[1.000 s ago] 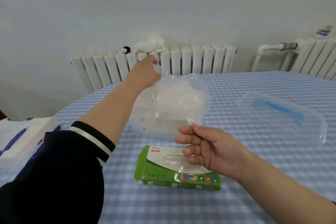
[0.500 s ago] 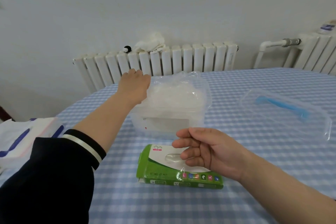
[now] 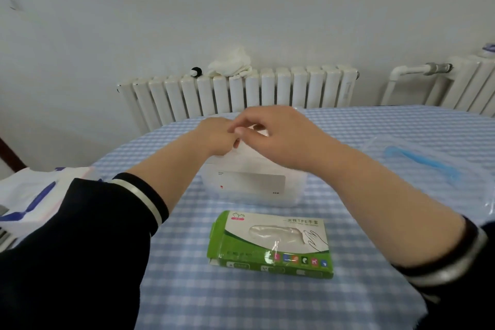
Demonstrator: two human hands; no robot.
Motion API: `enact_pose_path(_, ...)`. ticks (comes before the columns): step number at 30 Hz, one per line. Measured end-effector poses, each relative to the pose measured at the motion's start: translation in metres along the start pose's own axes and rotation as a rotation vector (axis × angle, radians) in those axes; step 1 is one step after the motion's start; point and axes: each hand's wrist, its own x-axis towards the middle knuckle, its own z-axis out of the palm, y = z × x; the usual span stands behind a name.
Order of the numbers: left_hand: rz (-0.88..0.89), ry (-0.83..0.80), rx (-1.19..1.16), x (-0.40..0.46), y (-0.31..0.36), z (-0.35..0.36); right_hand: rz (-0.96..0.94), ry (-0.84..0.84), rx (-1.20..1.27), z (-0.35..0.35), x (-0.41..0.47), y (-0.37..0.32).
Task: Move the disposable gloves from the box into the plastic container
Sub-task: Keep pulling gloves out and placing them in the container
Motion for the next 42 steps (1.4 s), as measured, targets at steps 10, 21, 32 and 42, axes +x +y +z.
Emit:
enact_pose_path(10, -0.02, -0.178, -0.063, 0.012, -0.002, -0.004, 0.453, -0.551, -0.335, 0.017, 0.057, 0.059)
enact_pose_path(21, -0.207, -0.53, -0.305, 0.005, -0.009, 0.002, 0.587, -0.727, -0.48, 0.034, 0.054, 0.07)
enact_pose_path(32, -0.348, -0.497, -0.257, 0.002, 0.004, 0.004, 0.687, -0.721, -0.514, 0.027, 0.045, 0.064)
enact_pose_path(42, -0.12, -0.549, -0.112, -0.007, 0.006, 0.003, 0.47, -0.546, -0.571, 0.001, 0.046, 0.053)
